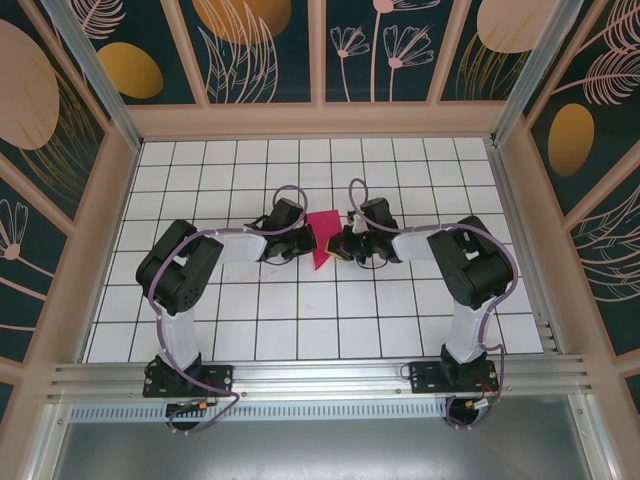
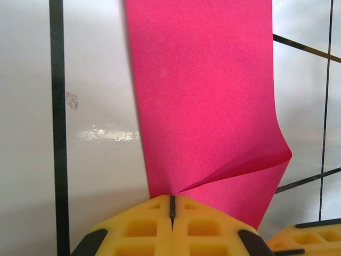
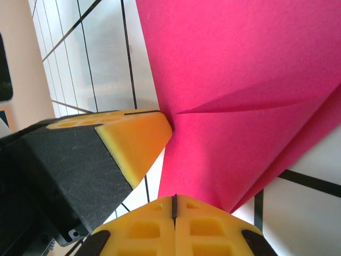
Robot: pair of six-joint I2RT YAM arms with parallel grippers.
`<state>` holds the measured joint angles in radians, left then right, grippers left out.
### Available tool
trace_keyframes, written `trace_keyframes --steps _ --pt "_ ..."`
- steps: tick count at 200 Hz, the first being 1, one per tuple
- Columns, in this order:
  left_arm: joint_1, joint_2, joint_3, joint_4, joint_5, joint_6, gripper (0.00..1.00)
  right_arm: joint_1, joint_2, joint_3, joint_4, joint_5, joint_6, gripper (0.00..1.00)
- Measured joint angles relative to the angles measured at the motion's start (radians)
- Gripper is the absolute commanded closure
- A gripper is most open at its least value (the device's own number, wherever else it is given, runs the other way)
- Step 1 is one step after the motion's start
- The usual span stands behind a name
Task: Fold a paper plane with a square sheet of paper (pick it up from the middle)
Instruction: Third fold the triangle at the center of the table.
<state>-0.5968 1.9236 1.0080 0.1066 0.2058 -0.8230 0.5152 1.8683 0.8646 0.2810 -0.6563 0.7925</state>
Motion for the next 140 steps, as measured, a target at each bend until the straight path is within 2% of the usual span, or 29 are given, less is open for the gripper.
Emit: trace_keyframes --steps 49,140 --pt "-0.005 0.0 0.005 -0.012 -0.014 0.003 1.0 0.005 0.044 0.012 -0.039 0.023 -0.027 0.99" --pt "-0.008 0.006 0.032 -0.051 -0.05 0.023 1.0 -0.03 0.026 0.06 -0.098 0.051 -0.055 0.98"
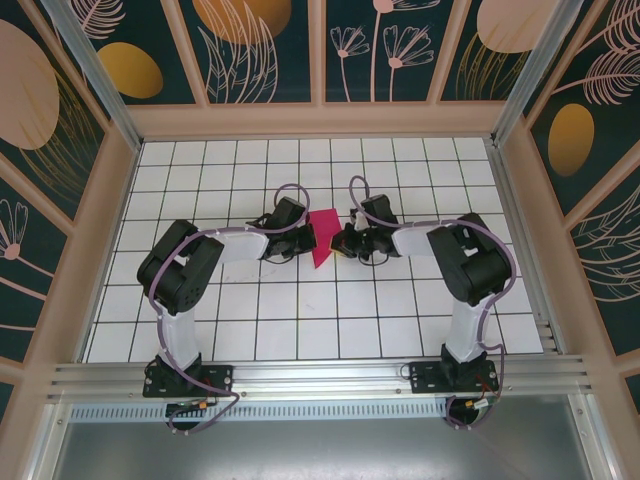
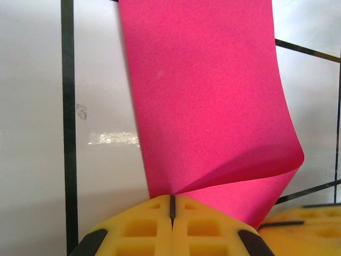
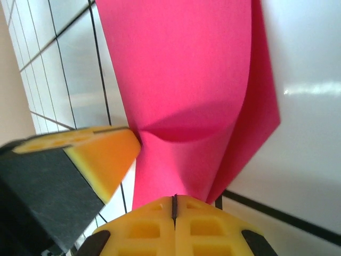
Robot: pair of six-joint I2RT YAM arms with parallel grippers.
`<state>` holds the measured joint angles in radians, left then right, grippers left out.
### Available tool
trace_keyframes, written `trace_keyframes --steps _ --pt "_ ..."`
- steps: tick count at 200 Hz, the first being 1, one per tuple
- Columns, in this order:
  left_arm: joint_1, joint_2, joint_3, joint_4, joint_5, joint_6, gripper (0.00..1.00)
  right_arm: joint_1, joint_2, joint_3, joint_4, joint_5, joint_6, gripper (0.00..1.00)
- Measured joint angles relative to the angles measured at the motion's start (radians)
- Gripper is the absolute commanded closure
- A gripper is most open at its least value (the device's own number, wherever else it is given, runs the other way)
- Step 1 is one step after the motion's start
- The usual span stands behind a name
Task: Fold a paper plane with a square sheet of paper (pick it up from the middle)
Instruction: Third fold the triangle at the center of the table.
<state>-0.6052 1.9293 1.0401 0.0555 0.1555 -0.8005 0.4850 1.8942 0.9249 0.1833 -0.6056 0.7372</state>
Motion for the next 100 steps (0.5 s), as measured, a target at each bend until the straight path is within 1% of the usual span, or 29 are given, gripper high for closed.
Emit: trace_keyframes --steps 41,79,100 --pt "0.0 0.002 0.004 -0.005 -0.002 0.008 1.0 -0.012 0.006 0.032 -0.018 0.008 -0.023 0.98" --pt "0.0 0.002 0.006 -0.008 -0.004 0.014 1.0 -0.017 0.037 0.048 -0.048 0.055 -0.029 0.99" --pt "0.0 0.003 0.006 -0.009 -0.005 0.015 1.0 -0.022 0.045 0.056 -0.053 0.055 -0.026 0.99"
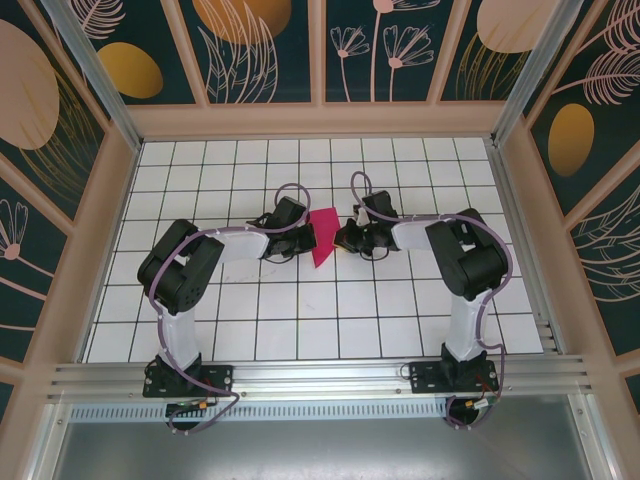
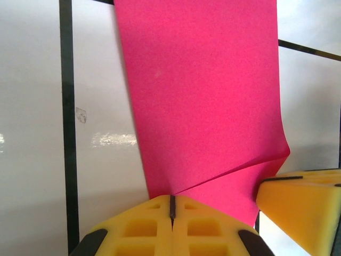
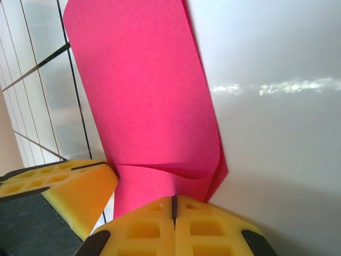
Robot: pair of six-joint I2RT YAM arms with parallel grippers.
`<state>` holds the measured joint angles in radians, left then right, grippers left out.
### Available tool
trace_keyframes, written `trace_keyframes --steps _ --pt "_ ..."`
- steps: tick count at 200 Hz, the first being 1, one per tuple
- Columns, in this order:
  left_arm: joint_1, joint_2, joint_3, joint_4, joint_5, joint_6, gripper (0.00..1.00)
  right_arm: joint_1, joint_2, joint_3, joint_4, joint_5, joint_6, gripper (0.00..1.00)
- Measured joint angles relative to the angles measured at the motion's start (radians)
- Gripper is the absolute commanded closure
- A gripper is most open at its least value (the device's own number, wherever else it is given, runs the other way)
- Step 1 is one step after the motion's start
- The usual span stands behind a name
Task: Fold a paper plane with a square sheet of paper (pick it up from the middle)
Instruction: Third fold the triangle at the center of the table.
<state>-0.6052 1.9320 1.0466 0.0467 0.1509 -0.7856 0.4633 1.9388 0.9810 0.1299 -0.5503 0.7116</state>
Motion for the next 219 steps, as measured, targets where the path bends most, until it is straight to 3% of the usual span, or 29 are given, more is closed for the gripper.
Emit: trace_keyframes --steps 179,219 --pt "0.0 0.003 0.011 -0.016 -0.006 0.019 1.0 -0.039 0.044 0.105 -0.087 0.058 -0.008 1.0" --pt "0.0 0.003 0.011 -0.015 -0.006 0.019 1.0 -0.073 -0.02 0.077 -0.082 0.109 -0.006 1.0"
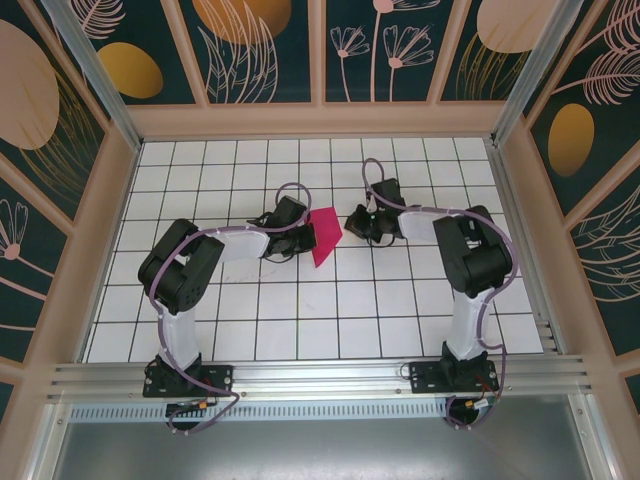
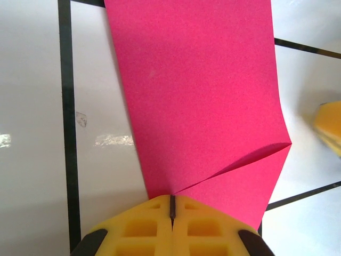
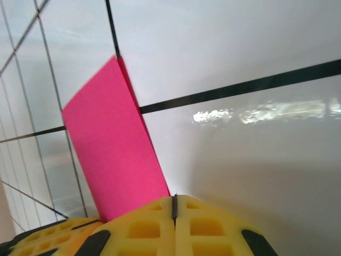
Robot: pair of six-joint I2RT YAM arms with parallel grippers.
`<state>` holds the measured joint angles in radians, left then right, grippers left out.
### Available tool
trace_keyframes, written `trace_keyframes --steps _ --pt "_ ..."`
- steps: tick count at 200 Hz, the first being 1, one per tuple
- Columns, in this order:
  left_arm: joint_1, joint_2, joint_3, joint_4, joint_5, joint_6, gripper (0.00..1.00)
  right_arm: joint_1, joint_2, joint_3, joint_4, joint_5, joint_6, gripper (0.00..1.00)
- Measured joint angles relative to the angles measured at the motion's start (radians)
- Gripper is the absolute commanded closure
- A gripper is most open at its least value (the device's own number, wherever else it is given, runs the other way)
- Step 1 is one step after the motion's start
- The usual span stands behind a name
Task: Fold a paper plane with a square sheet of paper (pick it up from the middle)
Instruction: Third fold the triangle at the center of the table.
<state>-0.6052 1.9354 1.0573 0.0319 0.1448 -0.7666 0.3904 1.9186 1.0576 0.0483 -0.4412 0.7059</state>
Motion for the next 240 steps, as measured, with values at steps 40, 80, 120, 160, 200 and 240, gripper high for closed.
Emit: trace_keyframes --steps 40,80,120,160,200,240 --pt "0.0 0.0 0.0 0.0 0.0 0.0 1.0 0.05 -0.134 -0.11 0.061 -0.053 0.027 1.0" --pt "0.0 0.0 0.0 0.001 0.0 0.0 1.0 0.153 -0.153 -0.233 0.142 -0.15 0.098 1.0" --pt "0.0 0.0 0.0 0.001 0.0 0.0 1.0 0.178 -0.152 -0.253 0.182 -0.194 0.132 1.0" --pt "0.0 0.0 0.0 0.001 0.0 0.0 1.0 0.18 -0.117 -0.245 0.209 -0.216 0.142 1.0" --pt "0.0 0.0 0.0 0.001 0.0 0.0 1.0 0.185 -0.068 -0.223 0.212 -0.227 0.142 1.0" --pt "0.0 0.0 0.0 0.001 -0.001 0.0 1.0 0.192 -0.06 -0.222 0.212 -0.234 0.143 1.0"
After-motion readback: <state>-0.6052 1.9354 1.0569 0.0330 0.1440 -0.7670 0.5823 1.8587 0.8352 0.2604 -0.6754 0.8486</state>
